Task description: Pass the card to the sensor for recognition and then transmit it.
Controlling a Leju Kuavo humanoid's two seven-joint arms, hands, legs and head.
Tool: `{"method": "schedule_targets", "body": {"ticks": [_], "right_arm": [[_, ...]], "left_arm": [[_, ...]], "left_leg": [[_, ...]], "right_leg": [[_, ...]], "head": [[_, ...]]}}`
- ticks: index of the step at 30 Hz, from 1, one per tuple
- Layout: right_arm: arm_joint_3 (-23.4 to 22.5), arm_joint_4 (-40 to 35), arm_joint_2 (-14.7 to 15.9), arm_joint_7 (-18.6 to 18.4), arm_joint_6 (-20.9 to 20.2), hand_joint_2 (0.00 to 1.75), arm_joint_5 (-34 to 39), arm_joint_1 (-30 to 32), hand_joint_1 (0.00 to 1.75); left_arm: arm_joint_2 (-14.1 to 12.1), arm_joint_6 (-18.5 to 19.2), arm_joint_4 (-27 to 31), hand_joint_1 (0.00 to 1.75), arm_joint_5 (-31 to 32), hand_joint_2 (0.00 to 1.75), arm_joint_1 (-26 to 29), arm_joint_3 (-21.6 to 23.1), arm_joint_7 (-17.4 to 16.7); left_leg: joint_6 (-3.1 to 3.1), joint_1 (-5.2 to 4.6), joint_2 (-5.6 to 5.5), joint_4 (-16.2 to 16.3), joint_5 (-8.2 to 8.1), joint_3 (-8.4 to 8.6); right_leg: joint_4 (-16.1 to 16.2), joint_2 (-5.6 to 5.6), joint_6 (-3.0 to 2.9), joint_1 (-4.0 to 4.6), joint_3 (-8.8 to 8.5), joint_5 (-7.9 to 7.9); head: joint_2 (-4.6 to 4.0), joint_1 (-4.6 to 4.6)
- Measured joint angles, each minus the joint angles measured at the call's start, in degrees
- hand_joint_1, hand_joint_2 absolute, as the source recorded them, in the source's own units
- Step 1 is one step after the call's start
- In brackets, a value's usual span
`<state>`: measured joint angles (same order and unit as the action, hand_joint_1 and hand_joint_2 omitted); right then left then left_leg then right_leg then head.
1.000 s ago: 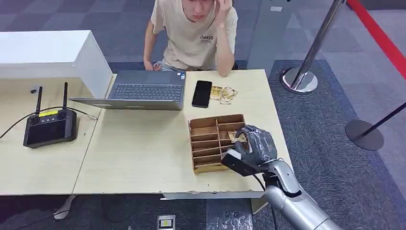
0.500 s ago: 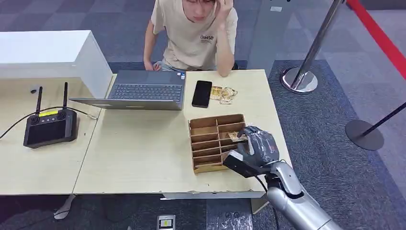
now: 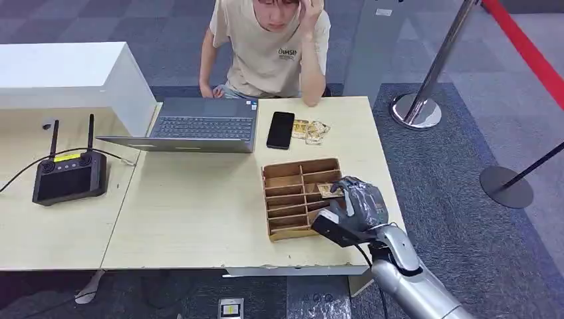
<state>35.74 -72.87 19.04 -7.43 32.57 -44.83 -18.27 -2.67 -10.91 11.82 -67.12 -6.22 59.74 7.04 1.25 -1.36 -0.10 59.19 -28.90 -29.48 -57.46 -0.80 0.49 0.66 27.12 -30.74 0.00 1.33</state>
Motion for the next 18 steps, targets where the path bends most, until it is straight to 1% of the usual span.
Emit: {"method": "schedule_targets", "body": {"ticks": [7, 8, 13, 15, 16, 18], "right_arm": [[0.0, 0.6, 0.0, -0.3, 0.4, 1.75, -1.1, 0.0, 0.93], [0.0, 0.7, 0.0, -0.8, 0.7, 1.75, -2.1, 0.0, 0.98], [0.0, 1.3, -0.1, -5.2, 2.7, 1.75, -9.5, 0.0, 0.96], [0.0, 1.3, -0.1, -6.2, 3.1, 1.75, -10.9, 0.0, 1.22], [0.0, 1.3, -0.1, -6.7, 3.5, 1.75, -11.6, 0.0, 1.43], [0.0, 1.3, -0.2, -7.5, 3.9, 1.75, -12.7, 0.0, 1.75]], "left_arm": [[0.0, -0.1, 0.0, 0.0, -0.1, 1.75, 0.0, 0.0, -0.1], [0.0, -0.1, 0.0, 0.0, -0.1, 1.75, 0.0, 0.0, -0.1], [0.0, -0.2, 0.0, 0.0, -0.2, 1.75, 0.0, 0.0, -0.2], [0.0, -0.3, 0.0, 0.0, -0.2, 1.75, 0.0, 0.0, -0.3], [0.0, -0.3, 0.0, 0.0, -0.2, 1.75, 0.0, 0.0, -0.4], [0.1, -0.4, 0.0, 0.0, -0.3, 1.75, 0.0, 0.0, -0.5]], "left_leg": [[0.0, 0.0, 0.0, 0.0, 0.0, 0.0], [0.0, 0.0, 0.0, 0.0, 0.0, 0.0], [0.0, 0.0, 0.0, 0.0, 0.0, 0.0], [0.0, 0.0, 0.0, 0.0, 0.0, -0.01], [0.0, 0.0, 0.0, 0.0, 0.0, 0.0], [0.0, 0.0, 0.0, 0.0, 0.0, 0.0]], "right_leg": [[0.0, 0.0, 0.0, 0.0, 0.0, 0.0], [0.0, 0.0, 0.0, 0.0, 0.0, 0.0], [0.0, 0.0, 0.0, 0.0, 0.0, 0.0], [0.0, 0.0, 0.0, 0.0, 0.01, 0.0], [0.0, 0.0, 0.0, 0.0, 0.01, 0.0], [0.0, 0.0, 0.0, 0.0, 0.01, 0.0]], "head": [[0.0, 0.0], [0.0, -0.02], [0.0, -0.02], [0.0, 0.0], [0.0, -0.02], [0.0, -0.02]]}}
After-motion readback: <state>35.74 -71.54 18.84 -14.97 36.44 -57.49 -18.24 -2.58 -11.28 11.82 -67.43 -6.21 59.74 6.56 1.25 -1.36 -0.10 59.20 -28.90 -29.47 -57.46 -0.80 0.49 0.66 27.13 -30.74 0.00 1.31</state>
